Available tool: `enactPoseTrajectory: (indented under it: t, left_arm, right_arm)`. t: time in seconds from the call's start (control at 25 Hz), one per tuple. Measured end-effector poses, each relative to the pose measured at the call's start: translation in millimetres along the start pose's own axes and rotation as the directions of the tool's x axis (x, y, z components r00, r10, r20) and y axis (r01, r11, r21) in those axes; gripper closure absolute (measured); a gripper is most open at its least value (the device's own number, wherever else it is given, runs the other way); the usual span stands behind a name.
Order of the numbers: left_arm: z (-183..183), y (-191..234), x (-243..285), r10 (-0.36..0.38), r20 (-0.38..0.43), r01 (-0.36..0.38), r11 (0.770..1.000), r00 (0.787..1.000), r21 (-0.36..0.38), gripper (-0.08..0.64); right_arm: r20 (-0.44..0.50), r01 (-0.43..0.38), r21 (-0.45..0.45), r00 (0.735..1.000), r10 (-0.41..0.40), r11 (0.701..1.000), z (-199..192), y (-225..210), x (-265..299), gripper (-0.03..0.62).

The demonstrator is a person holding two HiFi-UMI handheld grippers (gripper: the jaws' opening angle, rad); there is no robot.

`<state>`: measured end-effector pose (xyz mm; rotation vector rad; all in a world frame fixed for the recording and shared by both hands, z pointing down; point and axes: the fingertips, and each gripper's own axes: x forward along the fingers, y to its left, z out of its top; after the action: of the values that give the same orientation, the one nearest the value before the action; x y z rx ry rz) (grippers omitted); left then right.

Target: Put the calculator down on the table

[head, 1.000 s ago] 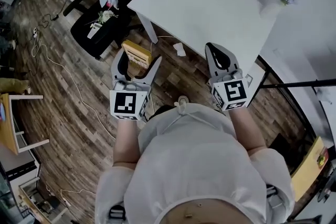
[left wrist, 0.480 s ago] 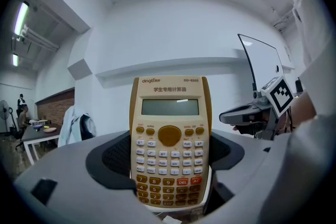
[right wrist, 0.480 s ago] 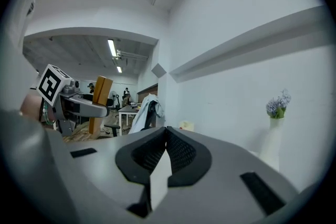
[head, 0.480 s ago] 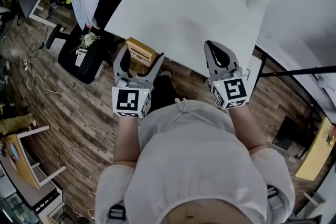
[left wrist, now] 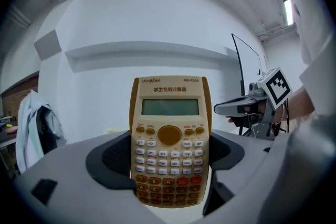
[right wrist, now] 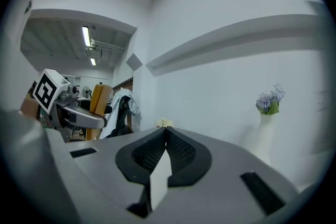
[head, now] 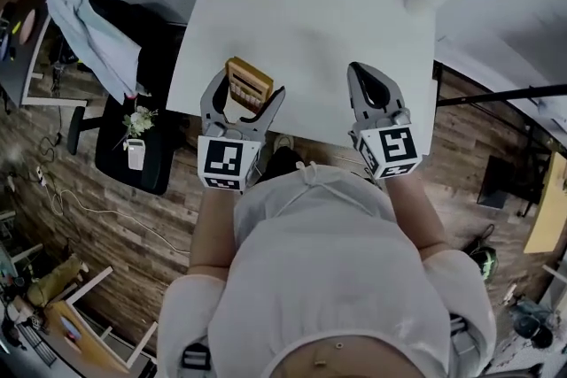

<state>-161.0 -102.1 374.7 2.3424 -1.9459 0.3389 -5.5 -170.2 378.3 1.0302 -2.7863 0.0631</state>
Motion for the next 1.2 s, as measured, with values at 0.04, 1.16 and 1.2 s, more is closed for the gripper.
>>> enactPoseTrajectory:
  t: [0.04, 1.16, 1.2]
  left_arm:
    - [-4, 6, 9, -0.023, -0.012, 0.023, 1.0, 1.0, -0.003, 0.153]
    - [-199, 28, 172, -0.39, -0.474, 0.388, 0.915, 0.79, -0.107, 0.153]
    - [-204, 27, 175, -0.394, -0.49, 0.393, 0.913, 0.778, -0.11, 0.153]
  right_arm:
    - [-0.009, 0.017, 0.007, 1.0, -0.017, 1.0, -3, -1, 7, 0.588]
    - [-0.233, 0.265, 0.145, 0.946, -0.227, 0.953, -125, -32, 88, 0.587]
    - [-0.239, 0.267, 0.145, 0.944, -0.228, 0.953, -128, -32, 89, 0.587]
